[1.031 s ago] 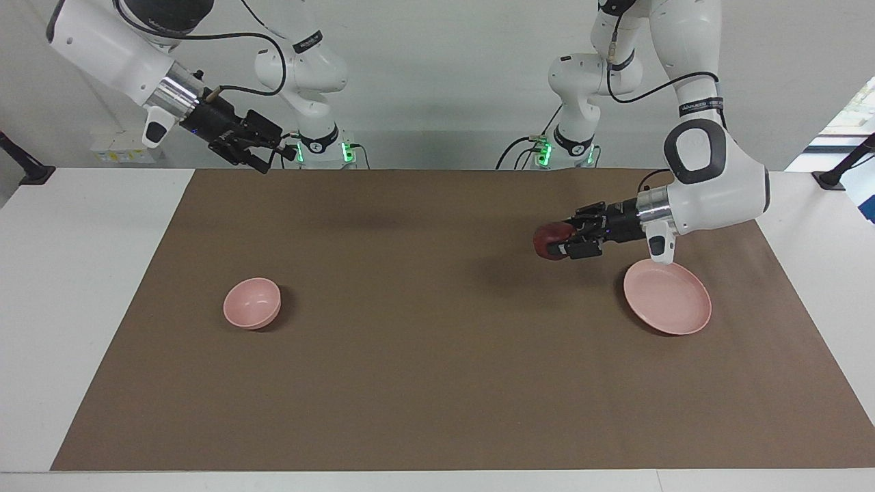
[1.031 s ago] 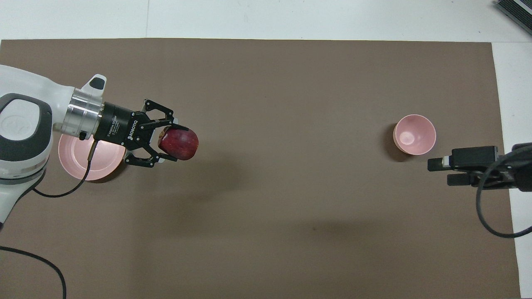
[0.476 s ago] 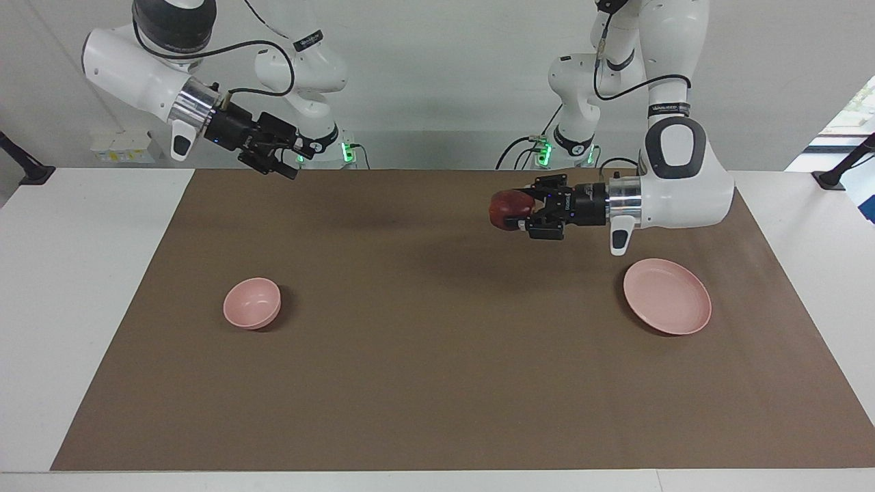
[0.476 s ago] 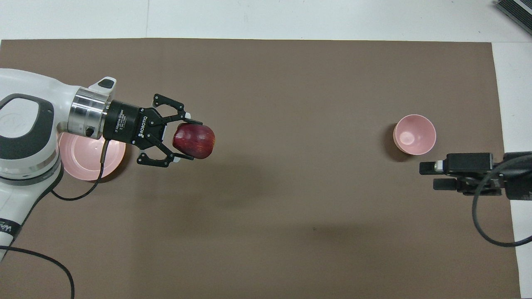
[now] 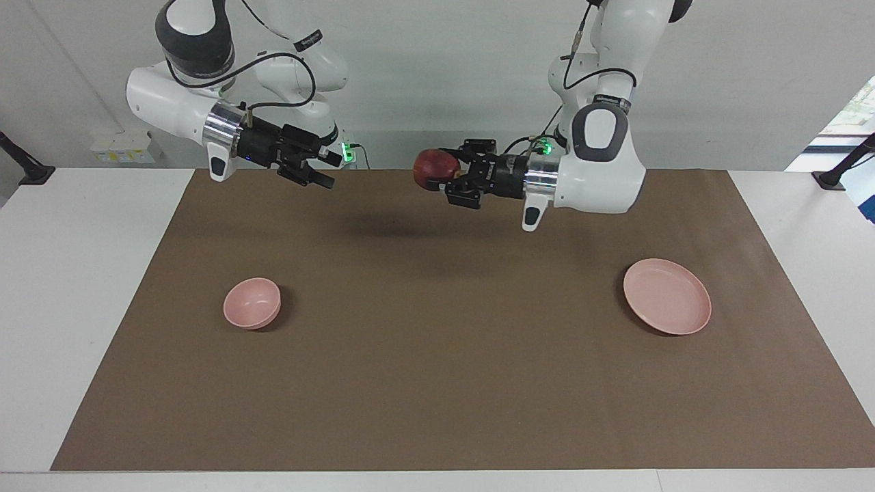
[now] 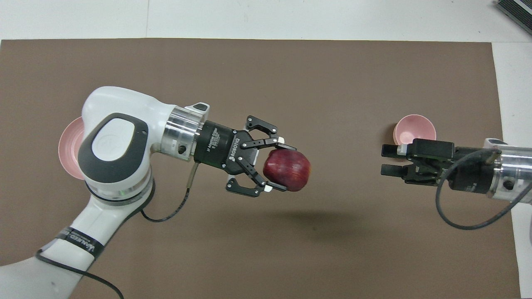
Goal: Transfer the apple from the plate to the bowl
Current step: 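Lift the apple with the left gripper while the right gripper approaches it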
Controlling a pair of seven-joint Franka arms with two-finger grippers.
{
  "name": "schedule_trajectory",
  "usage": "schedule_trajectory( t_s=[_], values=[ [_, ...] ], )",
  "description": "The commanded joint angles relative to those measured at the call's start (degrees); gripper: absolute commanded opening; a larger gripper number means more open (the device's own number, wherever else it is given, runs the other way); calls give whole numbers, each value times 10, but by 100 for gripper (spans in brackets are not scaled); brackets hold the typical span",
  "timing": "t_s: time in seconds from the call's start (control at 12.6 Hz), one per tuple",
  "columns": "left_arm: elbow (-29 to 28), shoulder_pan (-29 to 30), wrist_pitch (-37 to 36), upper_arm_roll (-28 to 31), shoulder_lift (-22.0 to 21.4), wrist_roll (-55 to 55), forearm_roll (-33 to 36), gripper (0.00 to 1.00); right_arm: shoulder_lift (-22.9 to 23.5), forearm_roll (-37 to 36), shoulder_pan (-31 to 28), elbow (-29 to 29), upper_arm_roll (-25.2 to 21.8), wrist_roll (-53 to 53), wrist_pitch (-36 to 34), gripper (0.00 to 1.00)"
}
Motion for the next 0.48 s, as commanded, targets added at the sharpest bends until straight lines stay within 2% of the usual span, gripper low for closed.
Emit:
schedule_trajectory(
  t_s=[0.0,0.4],
  values=[
    [-13,-56,46,4,-14,-19,-46,0,-10,40,30,-16,1,-22,33,100],
    [-12,-90,76,-7,-6,-27,-94,0,-30,50,23,-40,-1,-38,16,100]
  ],
)
